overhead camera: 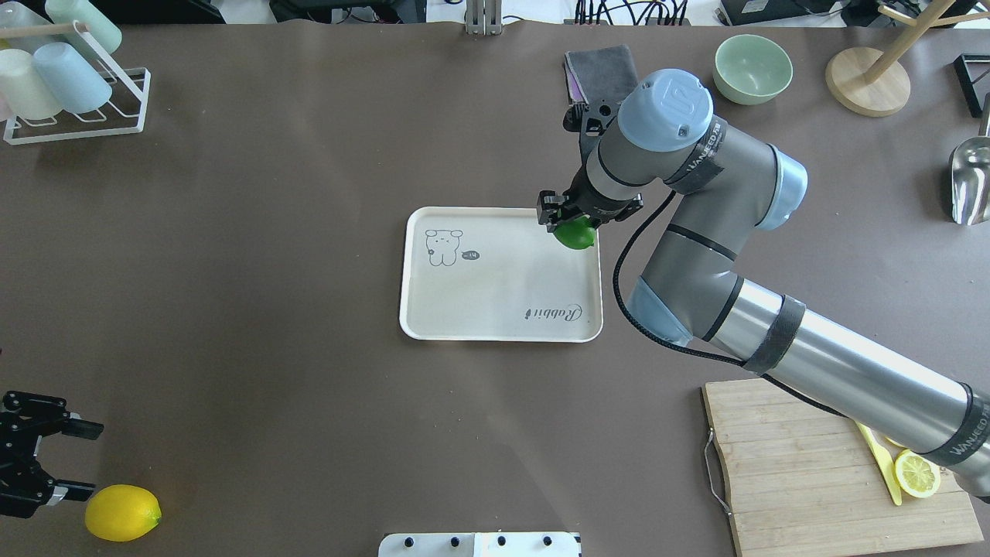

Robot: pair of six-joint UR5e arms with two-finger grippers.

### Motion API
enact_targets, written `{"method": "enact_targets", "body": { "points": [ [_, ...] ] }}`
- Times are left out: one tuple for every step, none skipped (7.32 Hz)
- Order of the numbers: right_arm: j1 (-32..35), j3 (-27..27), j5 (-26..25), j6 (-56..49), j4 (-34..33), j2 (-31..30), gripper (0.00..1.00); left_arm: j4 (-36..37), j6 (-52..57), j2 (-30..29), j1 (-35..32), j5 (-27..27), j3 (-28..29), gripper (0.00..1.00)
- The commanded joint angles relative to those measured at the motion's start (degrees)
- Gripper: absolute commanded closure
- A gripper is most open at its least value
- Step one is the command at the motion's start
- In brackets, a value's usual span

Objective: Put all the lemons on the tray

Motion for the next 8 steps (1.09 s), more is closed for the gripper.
{"method": "enact_targets", "body": {
  "points": [
    [-2.4, -0.6, -0.2, 2.7, 0.2, -0.3, 0.14, -3.3, 0.0, 2.8, -0.1, -0.1, 0.0, 0.03],
    [-2.6, -0.1, -0.2, 3.7, 0.2, 0.4, 0.0, -4.1, 0.1, 3.3, -0.1, -0.1, 0.1, 0.03],
    [-1.8, 0.2, 0.0, 3.7, -0.2, 0.7, 0.0, -4.2, 0.1, 3.7, -0.1, 0.0, 0.1, 0.03],
    [-0.1, 1.0, 1.6, 3.7, -0.6, 1.2, 0.0, -4.5, 0.2, 3.8, 0.0, 0.0, 0.1, 0.03],
    [2.3, 2.0, 4.6, 3.7, -0.7, 1.1, 0.0, -4.5, 1.7, 4.5, 0.3, 0.0, 0.1, 0.03],
    [4.1, 3.4, 6.2, 3.3, -2.4, 1.1, 0.0, -4.5, 6.6, 4.8, 0.3, 0.3, 0.8, 0.03],
    [5.4, 4.9, 7.0, 3.0, -3.6, 1.2, 0.0, -4.5, 12.1, 4.8, 0.4, 0.4, 1.7, 0.03],
    [7.2, 5.6, 8.5, 2.8, -4.4, 1.2, 0.0, -4.6, 12.6, 4.6, 1.0, 0.4, 2.4, 0.03]
  ]
}}
